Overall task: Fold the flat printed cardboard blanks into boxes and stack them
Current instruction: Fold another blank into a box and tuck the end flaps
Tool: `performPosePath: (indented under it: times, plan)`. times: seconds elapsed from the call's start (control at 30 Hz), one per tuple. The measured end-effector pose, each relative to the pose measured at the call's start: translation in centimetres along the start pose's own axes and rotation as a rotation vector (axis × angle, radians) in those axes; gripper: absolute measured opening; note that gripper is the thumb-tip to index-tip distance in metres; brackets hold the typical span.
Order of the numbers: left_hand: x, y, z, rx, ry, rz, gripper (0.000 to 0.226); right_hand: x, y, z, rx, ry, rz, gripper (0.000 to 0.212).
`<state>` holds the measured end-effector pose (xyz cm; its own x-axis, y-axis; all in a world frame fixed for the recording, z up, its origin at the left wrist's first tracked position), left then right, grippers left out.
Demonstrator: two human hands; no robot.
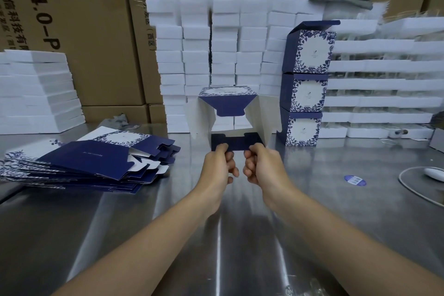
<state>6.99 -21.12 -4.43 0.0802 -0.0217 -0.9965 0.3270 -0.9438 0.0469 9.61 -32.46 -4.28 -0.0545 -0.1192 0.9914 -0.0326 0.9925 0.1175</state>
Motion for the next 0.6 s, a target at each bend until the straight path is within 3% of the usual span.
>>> performPosePath:
  times: [0.17, 0.33, 0.53, 0.6]
  plan:
    - [-0.04, 0.2, -0.12, 0.027, 0.068, -0.055, 0.039, 0.08, -0.35, 0.01, 0.032, 0.013, -0.024, 0.027]
    - [0.45, 0.62, 0.12, 0.035, 0.035, -0.006, 0.054, -0.12, 0.42, 0.45, 0.124, -0.007, 0.014, 0.032]
    - [-0.06, 0.33, 0.0, 0.063, 0.121, -0.081, 0.034, 0.13, 0.11, 0.54, 0.124, -0.017, 0.025, 0.036]
    - [0.09, 0.22, -0.13, 0.065, 0.112, -0.06, 0.04, 0.11, 0.23, 0.69, 0.152, -0.034, 0.052, 0.036]
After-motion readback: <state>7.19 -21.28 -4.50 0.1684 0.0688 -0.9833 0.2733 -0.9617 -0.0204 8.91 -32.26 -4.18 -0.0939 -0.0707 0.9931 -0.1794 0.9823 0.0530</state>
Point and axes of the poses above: each hand's wrist, its own z-axis away from the middle knuckle, its own y-axis out of the palm, x = y × z, the point moved 2 cm from there along -z, towards the middle knuckle, and after that the axes turned 3 degrees about -x, right-handed, at the moved point
